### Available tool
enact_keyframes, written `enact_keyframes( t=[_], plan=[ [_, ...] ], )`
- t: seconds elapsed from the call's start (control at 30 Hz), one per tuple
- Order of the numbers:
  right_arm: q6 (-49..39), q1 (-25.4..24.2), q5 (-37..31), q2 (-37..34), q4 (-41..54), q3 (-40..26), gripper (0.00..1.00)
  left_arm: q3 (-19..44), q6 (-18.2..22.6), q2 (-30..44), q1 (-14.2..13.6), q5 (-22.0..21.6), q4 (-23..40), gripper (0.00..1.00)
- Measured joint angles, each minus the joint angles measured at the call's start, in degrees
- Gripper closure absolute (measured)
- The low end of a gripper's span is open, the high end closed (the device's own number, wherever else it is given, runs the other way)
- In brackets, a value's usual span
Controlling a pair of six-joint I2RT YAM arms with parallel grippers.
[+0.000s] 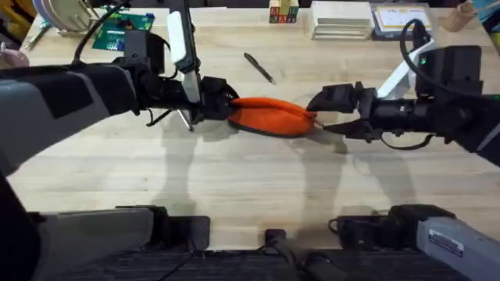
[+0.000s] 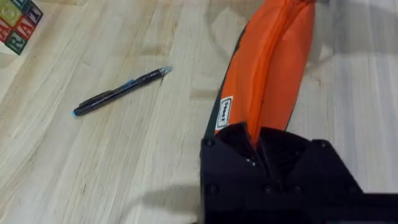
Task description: Unzip the bag, pick up the pens from the table one at a time and place them inside, then zip the bag closed.
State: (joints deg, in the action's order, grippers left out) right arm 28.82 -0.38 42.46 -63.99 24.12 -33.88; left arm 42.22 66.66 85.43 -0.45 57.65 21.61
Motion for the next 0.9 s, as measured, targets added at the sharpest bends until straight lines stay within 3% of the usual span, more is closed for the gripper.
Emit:
enact_keyframes(
  t=[0.2, 0.47, 0.9],
  plan=[
    [2.0, 0.0, 0.6, 0.0, -4.1, 1.5, 0.005, 0.0, 0.0, 0.0, 0.0, 0.0, 0.0, 0.956],
    [3.4, 0.2, 0.2, 0.0, -2.2, 1.7, 0.004, 0.0, 0.0, 0.0, 0.0, 0.0, 0.0, 0.957],
    [3.7, 2.0, -6.0, 0.0, -2.2, 1.9, 0.004, 0.0, 0.0, 0.0, 0.0, 0.0, 0.0, 0.958]
  ],
)
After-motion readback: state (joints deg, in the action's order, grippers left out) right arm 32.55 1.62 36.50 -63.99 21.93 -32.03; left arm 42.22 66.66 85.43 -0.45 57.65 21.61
